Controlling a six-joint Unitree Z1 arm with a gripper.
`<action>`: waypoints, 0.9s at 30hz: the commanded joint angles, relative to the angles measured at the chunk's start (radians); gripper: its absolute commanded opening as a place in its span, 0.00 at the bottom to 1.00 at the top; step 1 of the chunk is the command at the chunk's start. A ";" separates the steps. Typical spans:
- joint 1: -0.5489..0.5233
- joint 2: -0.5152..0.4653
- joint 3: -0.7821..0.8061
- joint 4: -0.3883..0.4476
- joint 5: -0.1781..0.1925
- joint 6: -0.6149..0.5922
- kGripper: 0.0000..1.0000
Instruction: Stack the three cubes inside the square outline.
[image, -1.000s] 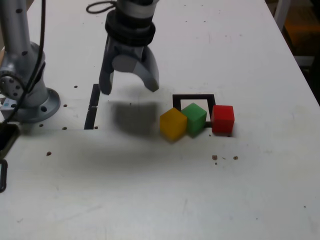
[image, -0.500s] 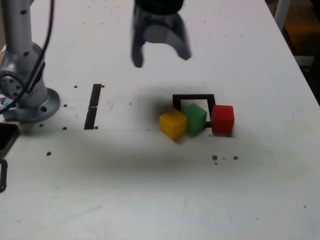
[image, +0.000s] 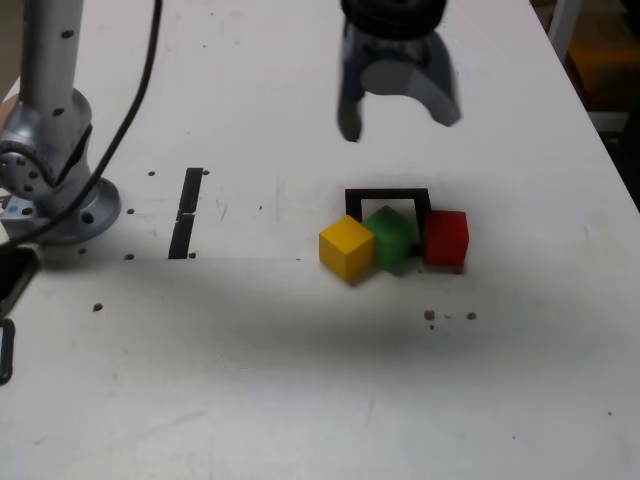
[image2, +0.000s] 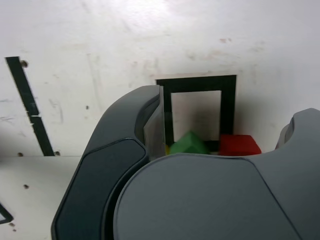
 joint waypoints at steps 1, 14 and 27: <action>-0.010 0.015 -0.013 -0.004 -0.001 0.003 0.89; -0.051 0.132 -0.114 -0.017 -0.008 0.011 0.89; -0.059 0.194 -0.130 -0.024 -0.041 0.012 0.89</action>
